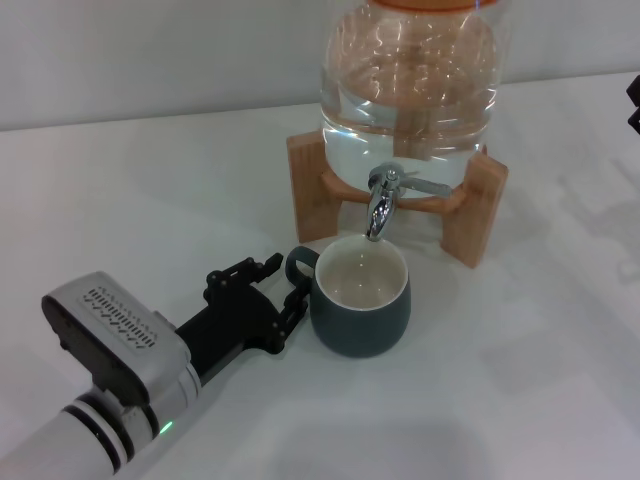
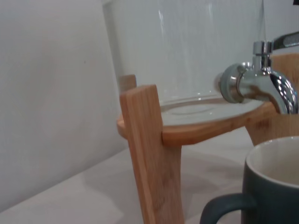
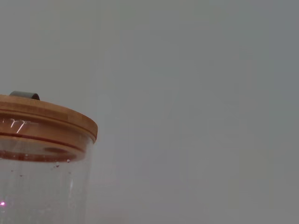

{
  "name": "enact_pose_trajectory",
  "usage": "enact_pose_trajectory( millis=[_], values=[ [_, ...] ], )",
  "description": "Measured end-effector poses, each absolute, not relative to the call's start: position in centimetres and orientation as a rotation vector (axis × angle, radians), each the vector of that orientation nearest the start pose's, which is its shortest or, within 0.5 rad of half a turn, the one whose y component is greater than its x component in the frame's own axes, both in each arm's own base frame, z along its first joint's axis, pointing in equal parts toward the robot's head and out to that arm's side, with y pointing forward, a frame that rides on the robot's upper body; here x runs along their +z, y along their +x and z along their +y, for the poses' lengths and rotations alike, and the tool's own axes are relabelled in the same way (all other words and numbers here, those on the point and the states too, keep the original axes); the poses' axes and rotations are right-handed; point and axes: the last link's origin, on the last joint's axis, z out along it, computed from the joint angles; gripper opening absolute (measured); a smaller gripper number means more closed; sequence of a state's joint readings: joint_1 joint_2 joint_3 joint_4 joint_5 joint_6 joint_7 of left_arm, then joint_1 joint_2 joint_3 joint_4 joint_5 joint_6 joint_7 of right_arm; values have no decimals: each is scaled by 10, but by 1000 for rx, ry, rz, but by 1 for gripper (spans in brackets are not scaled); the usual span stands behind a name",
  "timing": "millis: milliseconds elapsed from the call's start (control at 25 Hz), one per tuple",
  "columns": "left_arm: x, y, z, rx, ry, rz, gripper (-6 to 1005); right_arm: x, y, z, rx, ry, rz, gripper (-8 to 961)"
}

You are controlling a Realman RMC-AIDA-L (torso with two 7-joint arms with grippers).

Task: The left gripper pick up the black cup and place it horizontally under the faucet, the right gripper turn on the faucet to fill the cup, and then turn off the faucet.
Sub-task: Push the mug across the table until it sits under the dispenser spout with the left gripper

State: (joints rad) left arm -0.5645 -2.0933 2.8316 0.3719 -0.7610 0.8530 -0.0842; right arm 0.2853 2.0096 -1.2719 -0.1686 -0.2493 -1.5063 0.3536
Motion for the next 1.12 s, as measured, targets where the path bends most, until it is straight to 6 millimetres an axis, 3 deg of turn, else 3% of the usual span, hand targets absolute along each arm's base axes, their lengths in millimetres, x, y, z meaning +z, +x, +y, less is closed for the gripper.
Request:
enact_pose_trajectory(
  millis=[1120],
  values=[
    [-142, -251, 301, -541, -2336, -295, 441, 64, 347, 287, 878, -1534, 299, 868]
  ],
)
